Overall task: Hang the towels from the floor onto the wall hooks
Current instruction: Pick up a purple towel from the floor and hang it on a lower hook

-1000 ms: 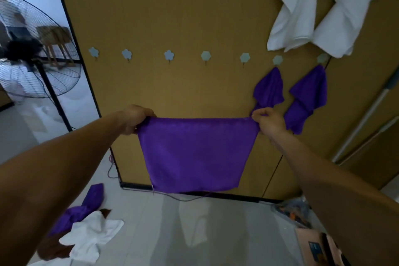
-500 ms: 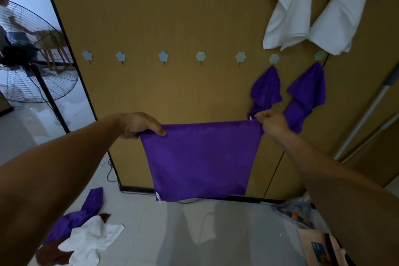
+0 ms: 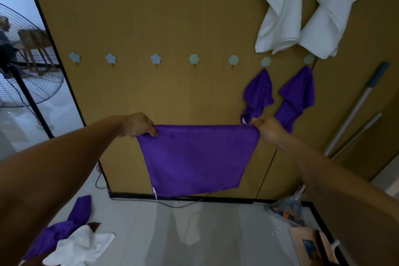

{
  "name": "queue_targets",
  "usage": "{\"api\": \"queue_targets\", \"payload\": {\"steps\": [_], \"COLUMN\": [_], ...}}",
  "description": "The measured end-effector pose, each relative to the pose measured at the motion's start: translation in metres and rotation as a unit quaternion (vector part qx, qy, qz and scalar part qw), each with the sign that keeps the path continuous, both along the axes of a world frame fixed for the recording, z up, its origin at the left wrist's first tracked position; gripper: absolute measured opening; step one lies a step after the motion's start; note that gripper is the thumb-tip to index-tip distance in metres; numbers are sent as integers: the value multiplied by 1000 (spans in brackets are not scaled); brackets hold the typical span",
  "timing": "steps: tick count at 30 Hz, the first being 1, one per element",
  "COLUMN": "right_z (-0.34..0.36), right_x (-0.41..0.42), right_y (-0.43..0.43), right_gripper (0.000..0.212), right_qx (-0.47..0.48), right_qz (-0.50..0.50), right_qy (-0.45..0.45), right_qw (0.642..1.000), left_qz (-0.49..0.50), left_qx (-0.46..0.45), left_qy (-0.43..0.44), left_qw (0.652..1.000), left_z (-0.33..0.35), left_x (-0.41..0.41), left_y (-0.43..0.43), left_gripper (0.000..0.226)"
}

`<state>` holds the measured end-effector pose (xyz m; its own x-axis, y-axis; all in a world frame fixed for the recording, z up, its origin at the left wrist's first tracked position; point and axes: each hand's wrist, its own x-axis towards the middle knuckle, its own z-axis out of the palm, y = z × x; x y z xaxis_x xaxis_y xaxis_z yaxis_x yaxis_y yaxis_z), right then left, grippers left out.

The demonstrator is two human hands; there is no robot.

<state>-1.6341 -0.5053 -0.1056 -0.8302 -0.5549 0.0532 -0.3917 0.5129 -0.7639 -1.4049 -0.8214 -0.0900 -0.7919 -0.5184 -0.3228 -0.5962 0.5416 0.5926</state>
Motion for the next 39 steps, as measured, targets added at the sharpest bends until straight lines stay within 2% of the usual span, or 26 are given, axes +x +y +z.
{"api": "queue_targets", "payload": {"steps": [4, 6, 8, 10, 12, 15, 17, 20, 22, 24, 26, 28, 30, 34, 39], "right_z": [4, 3, 3, 5, 8, 13, 16, 22, 27, 29, 27, 23, 18, 8, -2], "right_x": [12, 12, 13, 17, 23, 28, 31, 37, 40, 44, 45, 43, 41, 28, -3], "right_y": [9, 9, 5, -5, -17, -36, -48, -63, -67, -66, -61, -58, -60, -61, -65], "right_gripper": [44, 40, 34, 32, 35, 28, 18, 23, 24, 13, 29, 46, 52, 26, 15], "right_qx": [15, 33, -15, -95, -166, -243, -257, -250, -258, -222, -149, -92, -70, -128, -180], "right_qz": [39, 35, -1, -36, -56, -84, -94, -65, -35, 12, 65, 96, 100, 74, 66], "right_qy": [-56, -20, 11, 2, -34, -43, -49, -45, -59, -85, -94, -92, -92, -108, -135], "right_qw": [998, 999, 1000, 995, 984, 965, 961, 965, 964, 971, 982, 987, 988, 983, 972], "left_qz": [-1, 10, 37, 67, 105, 158, 166, 100, 14, -78, -129, -142, -138, -133, -107], "left_qx": [-44, -37, 10, 90, 152, 195, 197, 159, 149, 135, 127, 133, 140, 180, 232], "left_qy": [22, 68, 158, 273, 359, 413, 416, 397, 349, 279, 216, 193, 205, 229, 255], "left_qw": [999, 997, 987, 956, 915, 875, 872, 899, 925, 948, 959, 962, 959, 947, 933], "left_z": [1, 0, -1, -1, -2, -1, 3, 10, 14, 16, 16, 15, 14, 9, -1], "left_x": [-2, -4, -6, -7, -11, -21, -26, -31, -32, -31, -32, -37, -44, -65, -103], "left_y": [-4, -5, -1, 9, 18, 27, 31, 35, 33, 26, 19, 13, 9, 18, 28], "left_gripper": [16, 24, 30, 26, 35, 33, 33, 32, 24, 31, 31, 27, 20, 13, 11]}}
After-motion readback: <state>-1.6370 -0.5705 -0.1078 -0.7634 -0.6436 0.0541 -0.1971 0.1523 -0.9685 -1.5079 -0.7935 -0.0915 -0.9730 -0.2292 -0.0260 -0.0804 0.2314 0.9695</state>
